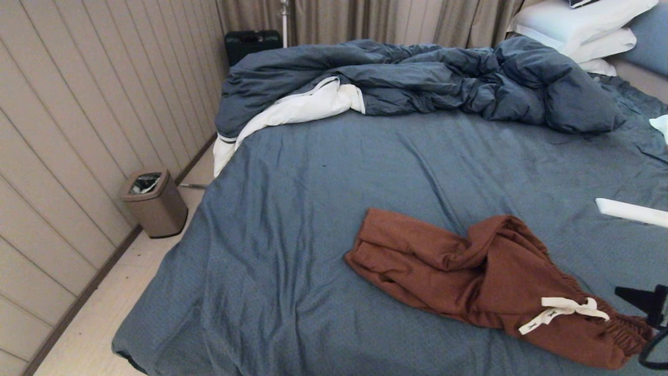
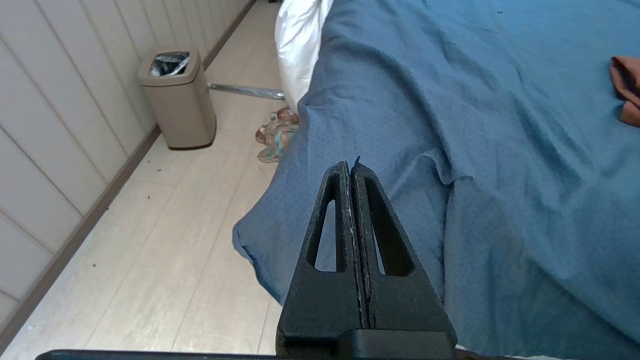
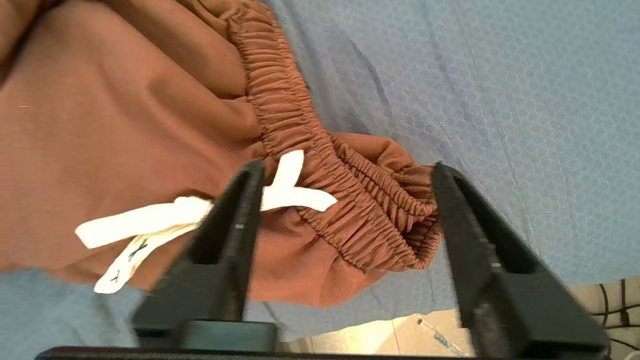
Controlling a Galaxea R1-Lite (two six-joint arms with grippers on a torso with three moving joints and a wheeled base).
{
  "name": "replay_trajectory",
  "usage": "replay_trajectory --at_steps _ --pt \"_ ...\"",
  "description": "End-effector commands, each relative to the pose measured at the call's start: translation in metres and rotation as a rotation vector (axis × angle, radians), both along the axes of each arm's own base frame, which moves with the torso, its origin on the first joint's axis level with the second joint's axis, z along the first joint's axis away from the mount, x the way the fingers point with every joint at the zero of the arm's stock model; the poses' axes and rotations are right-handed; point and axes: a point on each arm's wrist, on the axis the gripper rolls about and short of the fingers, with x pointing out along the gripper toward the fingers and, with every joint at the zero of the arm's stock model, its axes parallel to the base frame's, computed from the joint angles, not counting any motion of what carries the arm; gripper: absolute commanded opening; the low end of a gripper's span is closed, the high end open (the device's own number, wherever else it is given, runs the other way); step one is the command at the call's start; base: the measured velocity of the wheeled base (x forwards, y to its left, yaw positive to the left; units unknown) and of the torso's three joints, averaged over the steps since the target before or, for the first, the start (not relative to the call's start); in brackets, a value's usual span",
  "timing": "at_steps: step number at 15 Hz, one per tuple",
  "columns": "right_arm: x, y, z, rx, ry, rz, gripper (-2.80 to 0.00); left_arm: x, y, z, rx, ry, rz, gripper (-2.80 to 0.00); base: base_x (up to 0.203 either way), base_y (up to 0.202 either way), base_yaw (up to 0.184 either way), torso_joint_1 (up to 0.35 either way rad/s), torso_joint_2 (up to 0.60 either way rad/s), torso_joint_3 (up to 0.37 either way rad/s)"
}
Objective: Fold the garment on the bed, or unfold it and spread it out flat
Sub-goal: Unford the brown shorts
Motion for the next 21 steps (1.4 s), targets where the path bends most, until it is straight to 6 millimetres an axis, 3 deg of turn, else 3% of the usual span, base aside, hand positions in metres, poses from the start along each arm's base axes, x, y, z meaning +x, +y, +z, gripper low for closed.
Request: replay_trajectory --at_steps 1,5,6,7,10,14,18,21 --pt "-0.002 0.002 0.005 -0.010 -0.027 0.004 0.00 0.000 0.000 0.000 0.001 0.000 0.002 -2.80 0.000 0.000 0.000 0.000 0.00 0.000" --pt "0.004 0.005 0.040 0.016 -0.163 0.004 0.00 -0.001 0.000 0.001 0.012 0.007 0.013 -2.80 0.000 0.000 0.000 0.000 0.00 0.000" --pt "0.001 0.008 0.046 0.022 -0.174 0.009 -1.14 -0.002 0.000 0.005 0.019 0.004 0.014 -2.80 0.000 0.000 0.000 0.000 0.00 0.000" --pt "-0.005 0.012 0.053 0.027 -0.169 0.019 -2.80 -0.005 0.000 0.020 0.017 -0.007 0.015 -2.80 0.000 0.000 0.000 0.000 0.00 0.000" --pt "-0.014 0.025 0.084 0.050 -0.221 0.104 -2.80 -0.010 0.000 0.093 -0.037 0.012 0.009 -2.80 0.000 0.000 0.000 0.000 0.00 0.000" --pt "-0.006 0.037 0.124 0.177 -0.315 0.168 -2.80 0.024 -0.003 0.161 -0.088 0.284 -0.146 -2.80 0.000 0.000 0.000 0.000 0.00 0.000" --pt "-0.001 0.049 0.125 0.216 -0.303 0.259 -2.80 0.094 -0.013 0.189 -0.186 0.627 -0.443 -2.80 0.000 0.000 0.000 0.000 0.00 0.000" --pt "0.016 0.052 0.130 0.223 -0.292 0.291 -2.80 0.160 -0.052 0.186 -0.220 0.896 -0.665 -2.80 0.000 0.000 0.000 0.000 0.00 0.000"
